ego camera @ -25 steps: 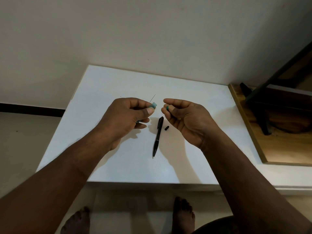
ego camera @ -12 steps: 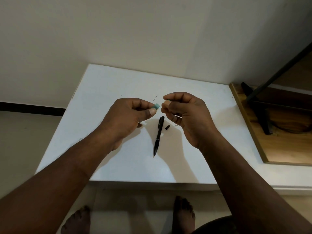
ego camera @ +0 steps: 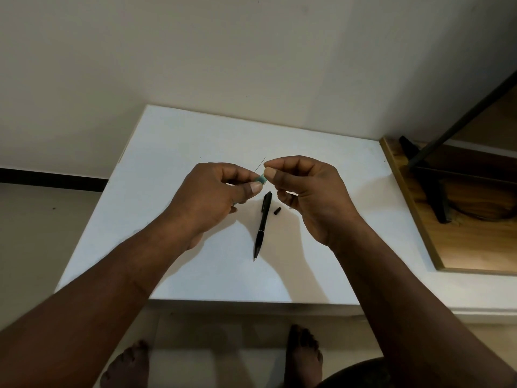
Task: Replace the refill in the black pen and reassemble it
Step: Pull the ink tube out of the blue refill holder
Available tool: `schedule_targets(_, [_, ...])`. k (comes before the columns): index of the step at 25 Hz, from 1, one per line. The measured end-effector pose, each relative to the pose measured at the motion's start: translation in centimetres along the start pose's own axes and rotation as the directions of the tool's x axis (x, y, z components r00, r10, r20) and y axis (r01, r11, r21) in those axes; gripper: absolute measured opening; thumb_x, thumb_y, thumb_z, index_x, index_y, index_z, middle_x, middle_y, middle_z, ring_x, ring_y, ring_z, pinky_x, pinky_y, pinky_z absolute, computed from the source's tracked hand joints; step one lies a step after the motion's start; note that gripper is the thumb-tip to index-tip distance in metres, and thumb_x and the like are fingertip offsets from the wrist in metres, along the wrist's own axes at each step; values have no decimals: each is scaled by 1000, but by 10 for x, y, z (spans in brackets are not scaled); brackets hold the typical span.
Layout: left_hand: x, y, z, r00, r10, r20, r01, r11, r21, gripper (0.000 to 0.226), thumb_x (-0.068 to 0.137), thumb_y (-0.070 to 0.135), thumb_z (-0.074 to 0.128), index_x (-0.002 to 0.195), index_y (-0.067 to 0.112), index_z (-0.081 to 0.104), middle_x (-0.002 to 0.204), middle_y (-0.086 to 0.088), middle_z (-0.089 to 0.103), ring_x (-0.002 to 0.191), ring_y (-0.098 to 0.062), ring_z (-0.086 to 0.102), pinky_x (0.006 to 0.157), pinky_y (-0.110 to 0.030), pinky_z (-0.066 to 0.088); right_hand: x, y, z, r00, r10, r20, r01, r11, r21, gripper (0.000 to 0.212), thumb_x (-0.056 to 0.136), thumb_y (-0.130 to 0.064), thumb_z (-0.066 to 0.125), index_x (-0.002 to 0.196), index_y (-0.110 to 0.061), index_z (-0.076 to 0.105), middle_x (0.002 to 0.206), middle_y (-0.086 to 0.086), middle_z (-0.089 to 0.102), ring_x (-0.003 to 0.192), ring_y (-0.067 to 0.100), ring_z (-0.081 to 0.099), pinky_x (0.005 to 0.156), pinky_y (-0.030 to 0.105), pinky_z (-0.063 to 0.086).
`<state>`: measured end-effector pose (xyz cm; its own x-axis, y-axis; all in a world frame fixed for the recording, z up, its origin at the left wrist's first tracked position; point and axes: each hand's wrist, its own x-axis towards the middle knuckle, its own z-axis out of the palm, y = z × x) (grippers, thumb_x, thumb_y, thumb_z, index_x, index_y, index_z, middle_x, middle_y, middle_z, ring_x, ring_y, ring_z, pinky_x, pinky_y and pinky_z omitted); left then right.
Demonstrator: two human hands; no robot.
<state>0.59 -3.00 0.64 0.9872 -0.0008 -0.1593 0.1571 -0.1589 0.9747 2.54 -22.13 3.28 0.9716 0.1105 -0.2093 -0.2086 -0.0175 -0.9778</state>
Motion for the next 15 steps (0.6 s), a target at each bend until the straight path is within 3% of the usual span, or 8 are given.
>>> schedule_targets(3, [0,0,0,1000,-1,-9,1,1000,-1,9,88,32,81,95,38,83,89,14,80,72,4,69,66,-22,51,1,0,0,1000,14,-9,-14,1000,-15,9,89,-11,81,98,-10,82,83,-2,76,72,8,67,70,20,54])
schedule_targets(15, [-1,0,0,1000,-8,-21,9,999,40,6,87,32,82,90,38,83,84,16,80,70,4,70,62,-20,50,2,2,0,998,-57,4,57,989,-138,2,89,-12,81,90,-14,81,81,1,77,77,12,71,68,20,55])
